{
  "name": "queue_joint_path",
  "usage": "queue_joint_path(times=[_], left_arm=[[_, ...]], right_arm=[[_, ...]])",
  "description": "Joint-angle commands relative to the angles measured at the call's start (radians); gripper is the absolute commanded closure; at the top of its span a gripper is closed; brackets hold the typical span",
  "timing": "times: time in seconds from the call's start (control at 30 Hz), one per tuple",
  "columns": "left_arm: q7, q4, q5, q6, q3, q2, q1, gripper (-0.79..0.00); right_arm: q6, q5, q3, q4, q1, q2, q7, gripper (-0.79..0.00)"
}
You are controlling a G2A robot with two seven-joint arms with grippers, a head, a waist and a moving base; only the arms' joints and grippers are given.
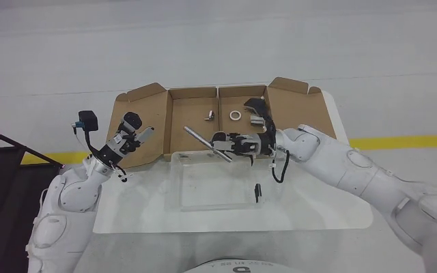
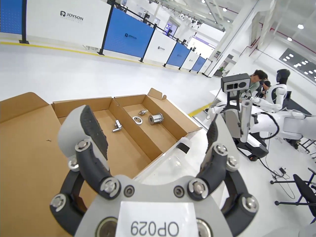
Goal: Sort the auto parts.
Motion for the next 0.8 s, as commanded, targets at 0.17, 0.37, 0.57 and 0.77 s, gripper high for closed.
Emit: queue_joint_path(times=[0.17, 0.37, 0.57, 0.77], left_arm=[[0.000, 0.000, 0.000, 0.000, 0.000, 0.000, 0.000, -0.785], [0.000, 0.000, 0.000, 0.000, 0.000, 0.000, 0.000, -0.785], [0.000, 0.000, 0.000, 0.000, 0.000, 0.000, 0.000, -0.785], [0.000, 0.000, 0.000, 0.000, 0.000, 0.000, 0.000, -0.785]], right_arm=[[0.037, 0.347, 0.041, 0.078, -0.012, -0.031, 0.255, 0.000], [0.159, 0.577, 0.110, 0.142, -0.029, -0.058, 0.378, 0.000], [0.264, 0.651, 0.219, 0.176, -0.070, -0.091, 0.482, 0.000], [0.311, 0.625, 0.316, 0.200, -0.115, -0.125, 0.530, 0.000]])
